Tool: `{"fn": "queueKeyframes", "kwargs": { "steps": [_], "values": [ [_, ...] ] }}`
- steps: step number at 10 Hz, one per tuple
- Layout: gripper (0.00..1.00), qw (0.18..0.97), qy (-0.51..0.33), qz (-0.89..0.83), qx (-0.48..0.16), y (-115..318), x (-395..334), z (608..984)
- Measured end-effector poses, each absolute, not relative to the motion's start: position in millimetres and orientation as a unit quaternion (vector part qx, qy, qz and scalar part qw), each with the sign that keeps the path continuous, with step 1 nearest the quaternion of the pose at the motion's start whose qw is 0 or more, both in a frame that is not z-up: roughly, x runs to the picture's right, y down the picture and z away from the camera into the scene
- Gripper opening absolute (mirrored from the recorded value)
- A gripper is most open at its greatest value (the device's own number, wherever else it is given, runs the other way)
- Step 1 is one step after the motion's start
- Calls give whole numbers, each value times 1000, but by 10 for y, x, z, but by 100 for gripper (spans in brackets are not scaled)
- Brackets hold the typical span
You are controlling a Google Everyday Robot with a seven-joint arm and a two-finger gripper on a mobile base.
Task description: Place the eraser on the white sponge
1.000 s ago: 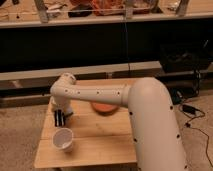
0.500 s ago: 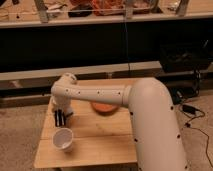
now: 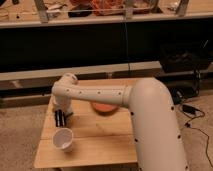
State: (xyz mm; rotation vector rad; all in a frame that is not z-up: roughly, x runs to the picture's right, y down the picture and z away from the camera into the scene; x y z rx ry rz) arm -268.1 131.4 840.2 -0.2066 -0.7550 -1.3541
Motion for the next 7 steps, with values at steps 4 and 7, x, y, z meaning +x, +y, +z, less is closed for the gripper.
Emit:
{"fn": "queueKeyframes", "kwargs": {
  "steps": [4, 7],
  "values": [
    [33, 707, -342, -612, -92, 1315, -2672, 8404],
    [35, 704, -344, -614, -92, 1315, -2670, 8406]
  ]
}}
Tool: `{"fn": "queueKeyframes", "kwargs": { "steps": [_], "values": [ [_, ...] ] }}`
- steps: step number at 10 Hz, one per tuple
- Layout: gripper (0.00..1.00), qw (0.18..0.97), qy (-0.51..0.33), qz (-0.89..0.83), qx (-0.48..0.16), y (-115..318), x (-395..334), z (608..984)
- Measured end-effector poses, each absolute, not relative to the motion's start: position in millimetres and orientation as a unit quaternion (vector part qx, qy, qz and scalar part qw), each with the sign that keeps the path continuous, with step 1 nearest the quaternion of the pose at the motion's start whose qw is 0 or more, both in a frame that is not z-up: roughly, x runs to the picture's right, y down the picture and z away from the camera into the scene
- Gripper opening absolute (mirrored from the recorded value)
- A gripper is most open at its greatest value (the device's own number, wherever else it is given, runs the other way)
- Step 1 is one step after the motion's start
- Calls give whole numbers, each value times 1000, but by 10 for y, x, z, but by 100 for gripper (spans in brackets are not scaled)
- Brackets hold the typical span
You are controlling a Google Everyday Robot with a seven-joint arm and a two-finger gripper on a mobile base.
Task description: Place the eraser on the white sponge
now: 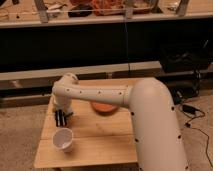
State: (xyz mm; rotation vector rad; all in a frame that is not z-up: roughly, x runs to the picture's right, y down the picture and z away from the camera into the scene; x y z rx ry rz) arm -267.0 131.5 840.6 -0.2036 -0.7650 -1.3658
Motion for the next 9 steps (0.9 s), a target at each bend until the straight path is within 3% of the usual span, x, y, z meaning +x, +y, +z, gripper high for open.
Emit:
{"fn": "queueKeyframes", "kwargs": {
  "steps": [9],
  "values": [
    [35, 697, -347, -621, -90, 1320, -2661, 8418]
  ]
}}
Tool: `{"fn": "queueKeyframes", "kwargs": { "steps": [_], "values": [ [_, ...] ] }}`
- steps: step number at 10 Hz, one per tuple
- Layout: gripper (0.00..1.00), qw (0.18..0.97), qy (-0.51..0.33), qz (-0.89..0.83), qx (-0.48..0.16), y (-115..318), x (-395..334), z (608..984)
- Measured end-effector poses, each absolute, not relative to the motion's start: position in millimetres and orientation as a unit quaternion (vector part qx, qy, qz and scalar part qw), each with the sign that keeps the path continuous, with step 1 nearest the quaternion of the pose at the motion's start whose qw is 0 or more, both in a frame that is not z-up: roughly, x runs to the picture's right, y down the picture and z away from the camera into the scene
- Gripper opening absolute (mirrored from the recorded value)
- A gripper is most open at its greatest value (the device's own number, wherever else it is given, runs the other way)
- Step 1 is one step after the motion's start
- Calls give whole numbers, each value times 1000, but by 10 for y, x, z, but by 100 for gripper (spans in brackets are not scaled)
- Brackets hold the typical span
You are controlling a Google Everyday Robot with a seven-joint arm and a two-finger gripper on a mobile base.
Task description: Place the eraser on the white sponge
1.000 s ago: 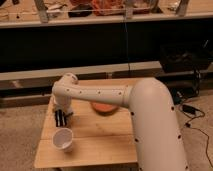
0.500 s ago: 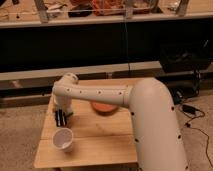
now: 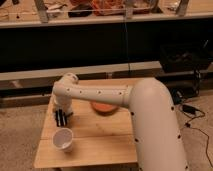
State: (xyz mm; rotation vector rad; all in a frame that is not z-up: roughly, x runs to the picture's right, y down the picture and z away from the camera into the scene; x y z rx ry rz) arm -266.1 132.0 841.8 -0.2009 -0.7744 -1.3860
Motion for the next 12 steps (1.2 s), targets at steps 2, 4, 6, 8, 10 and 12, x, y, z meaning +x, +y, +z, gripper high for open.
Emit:
{"fn": "queueKeyframes", "kwargs": {
  "steps": [2, 4, 6, 8, 10, 12],
  "values": [
    [35, 695, -347, -623, -90, 1318, -2660, 8422],
    [35, 694, -348, -624, -89, 1317, -2660, 8421],
    [35, 691, -349, -626, -89, 1321, -2659, 8423],
    [35, 689, -349, -628, -89, 1319, -2655, 8426],
    [35, 688, -349, -630, -88, 1320, -2654, 8427],
    [35, 686, -349, -632, -88, 1322, -2650, 8432]
  ]
}}
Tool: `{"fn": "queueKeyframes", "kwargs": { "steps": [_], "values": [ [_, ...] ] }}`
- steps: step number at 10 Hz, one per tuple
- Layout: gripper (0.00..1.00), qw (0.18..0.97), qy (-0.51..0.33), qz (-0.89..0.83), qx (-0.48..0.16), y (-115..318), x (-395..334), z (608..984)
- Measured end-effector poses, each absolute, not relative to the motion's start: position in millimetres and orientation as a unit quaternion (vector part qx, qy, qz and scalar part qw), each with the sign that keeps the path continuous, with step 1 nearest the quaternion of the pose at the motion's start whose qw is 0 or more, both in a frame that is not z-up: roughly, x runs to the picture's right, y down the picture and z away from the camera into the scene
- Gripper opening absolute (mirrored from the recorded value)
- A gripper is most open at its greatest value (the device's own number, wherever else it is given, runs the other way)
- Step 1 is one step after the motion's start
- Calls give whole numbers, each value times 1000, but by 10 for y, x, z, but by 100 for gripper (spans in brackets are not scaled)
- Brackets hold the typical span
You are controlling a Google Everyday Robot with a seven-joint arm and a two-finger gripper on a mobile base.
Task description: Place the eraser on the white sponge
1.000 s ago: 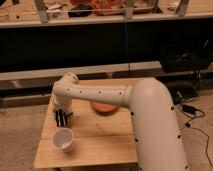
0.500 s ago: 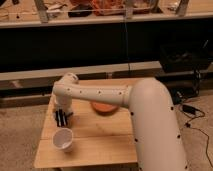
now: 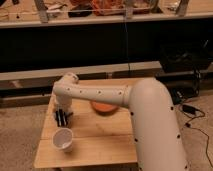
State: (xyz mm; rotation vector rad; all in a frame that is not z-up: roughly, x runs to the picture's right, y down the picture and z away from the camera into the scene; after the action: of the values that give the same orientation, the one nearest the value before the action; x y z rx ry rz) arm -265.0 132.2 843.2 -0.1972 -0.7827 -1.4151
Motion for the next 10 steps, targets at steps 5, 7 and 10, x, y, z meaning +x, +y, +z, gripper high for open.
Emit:
{"fn": "queueKeyframes", "kwargs": {
  "steps": [5, 7, 10],
  "values": [
    [43, 680, -351, -638, -86, 1328, -2645, 8436],
    [43, 676, -351, -643, -85, 1339, -2653, 8435],
    [43, 673, -352, -645, -85, 1353, -2665, 8438]
  ]
}}
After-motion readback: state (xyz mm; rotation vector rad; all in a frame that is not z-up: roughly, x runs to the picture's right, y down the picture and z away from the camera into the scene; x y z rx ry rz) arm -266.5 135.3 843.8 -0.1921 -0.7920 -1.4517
